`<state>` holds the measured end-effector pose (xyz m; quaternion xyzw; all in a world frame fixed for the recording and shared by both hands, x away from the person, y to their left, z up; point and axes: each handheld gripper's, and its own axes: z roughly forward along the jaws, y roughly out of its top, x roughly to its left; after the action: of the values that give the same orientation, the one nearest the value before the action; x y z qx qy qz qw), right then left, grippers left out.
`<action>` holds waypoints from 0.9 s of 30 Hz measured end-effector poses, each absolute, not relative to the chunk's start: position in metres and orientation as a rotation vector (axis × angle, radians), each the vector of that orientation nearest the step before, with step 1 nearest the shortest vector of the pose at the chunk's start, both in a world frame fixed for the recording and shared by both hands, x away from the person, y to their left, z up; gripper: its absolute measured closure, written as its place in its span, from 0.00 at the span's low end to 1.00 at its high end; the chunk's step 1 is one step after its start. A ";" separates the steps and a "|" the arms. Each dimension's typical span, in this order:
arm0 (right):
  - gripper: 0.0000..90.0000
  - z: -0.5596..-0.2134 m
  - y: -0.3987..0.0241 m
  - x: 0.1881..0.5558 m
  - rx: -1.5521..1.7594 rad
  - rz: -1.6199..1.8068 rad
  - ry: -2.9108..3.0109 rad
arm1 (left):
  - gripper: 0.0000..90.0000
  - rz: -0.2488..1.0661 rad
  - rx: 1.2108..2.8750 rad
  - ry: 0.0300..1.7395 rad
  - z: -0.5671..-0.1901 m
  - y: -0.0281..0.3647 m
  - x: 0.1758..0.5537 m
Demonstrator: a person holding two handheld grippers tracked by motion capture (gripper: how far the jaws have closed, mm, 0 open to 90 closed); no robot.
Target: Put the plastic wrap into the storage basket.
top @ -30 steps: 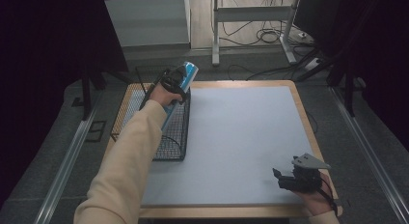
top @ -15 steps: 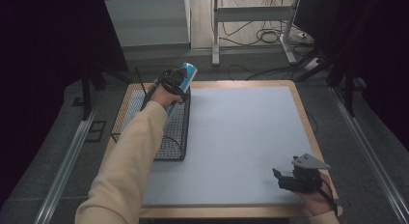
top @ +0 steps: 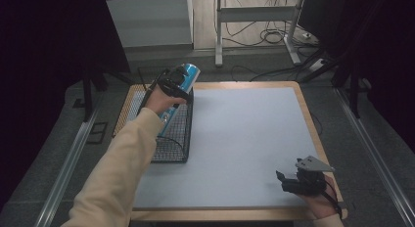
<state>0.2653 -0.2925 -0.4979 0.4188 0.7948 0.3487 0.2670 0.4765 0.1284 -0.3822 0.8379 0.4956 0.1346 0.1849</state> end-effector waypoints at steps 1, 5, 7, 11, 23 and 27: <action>0.15 -0.498 -0.292 0.265 1.130 0.941 2.146 | 0.17 0.370 2.364 1.385 -0.381 0.128 0.472; 0.15 -0.498 -0.291 0.264 1.128 0.940 2.145 | 0.18 0.369 2.340 1.335 -0.375 0.126 0.456; 0.15 -0.498 -0.291 0.264 1.127 0.940 2.145 | 0.18 0.356 2.330 1.308 -0.372 0.122 0.447; 0.15 -0.498 -0.291 0.264 1.127 0.940 2.145 | 0.18 0.337 2.317 1.227 -0.368 0.114 0.425; 0.15 -0.497 -0.288 0.263 1.116 0.939 2.147 | 0.19 0.299 2.297 0.978 -0.384 0.080 0.349; 0.15 -0.497 -0.288 0.262 1.113 0.939 2.146 | 0.19 0.270 2.274 0.916 -0.399 0.073 0.325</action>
<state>0.2622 -0.2877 -0.4967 0.4132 0.7966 0.3486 0.2706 0.3248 0.0730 -0.3989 0.8699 0.3505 0.1035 0.3313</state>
